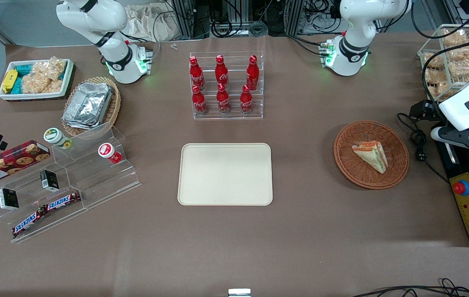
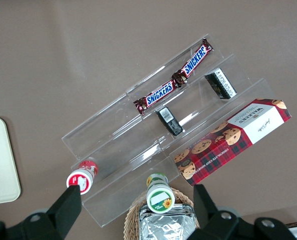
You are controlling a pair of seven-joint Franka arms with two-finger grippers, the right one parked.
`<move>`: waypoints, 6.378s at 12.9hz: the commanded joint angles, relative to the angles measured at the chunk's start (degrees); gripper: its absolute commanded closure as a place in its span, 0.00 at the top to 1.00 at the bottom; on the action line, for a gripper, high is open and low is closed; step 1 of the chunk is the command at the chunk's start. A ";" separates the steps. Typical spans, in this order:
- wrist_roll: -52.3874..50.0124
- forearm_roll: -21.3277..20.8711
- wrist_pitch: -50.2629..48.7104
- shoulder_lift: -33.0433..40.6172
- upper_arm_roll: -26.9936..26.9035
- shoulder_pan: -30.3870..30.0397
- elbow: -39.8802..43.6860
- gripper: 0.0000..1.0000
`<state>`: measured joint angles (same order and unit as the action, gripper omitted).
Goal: Place sandwich from basket to tray
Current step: 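Move the left gripper over the wrapped sandwich in the wicker basket, then lower the open left gripper onto the sandwich and close on it, then lift the sandwich up out of the basket with the left gripper, then carry the sandwich over the cream tray and lower it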
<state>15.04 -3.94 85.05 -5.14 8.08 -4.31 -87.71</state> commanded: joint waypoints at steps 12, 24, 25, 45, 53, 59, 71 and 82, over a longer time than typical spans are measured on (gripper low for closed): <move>-44.41 -0.27 12.72 0.12 0.88 0.53 -15.61 1.00; -94.02 -5.96 41.77 -7.33 0.27 -1.05 -36.83 1.00; -97.45 -8.08 42.04 -8.47 0.36 -0.97 -36.83 1.00; -76.43 5.16 5.24 -8.84 2.89 -0.35 -1.10 0.00; -56.00 5.70 2.64 -14.79 24.59 0.00 10.45 0.00; -58.88 -5.71 13.99 -29.47 26.55 10.62 9.75 0.00; -84.74 -17.94 33.16 -43.02 25.85 17.05 9.13 0.00; -82.81 -18.65 23.18 -34.80 25.93 14.70 8.70 1.00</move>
<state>-68.24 -21.89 113.66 -45.84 34.08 12.14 -77.60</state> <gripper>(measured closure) 0.000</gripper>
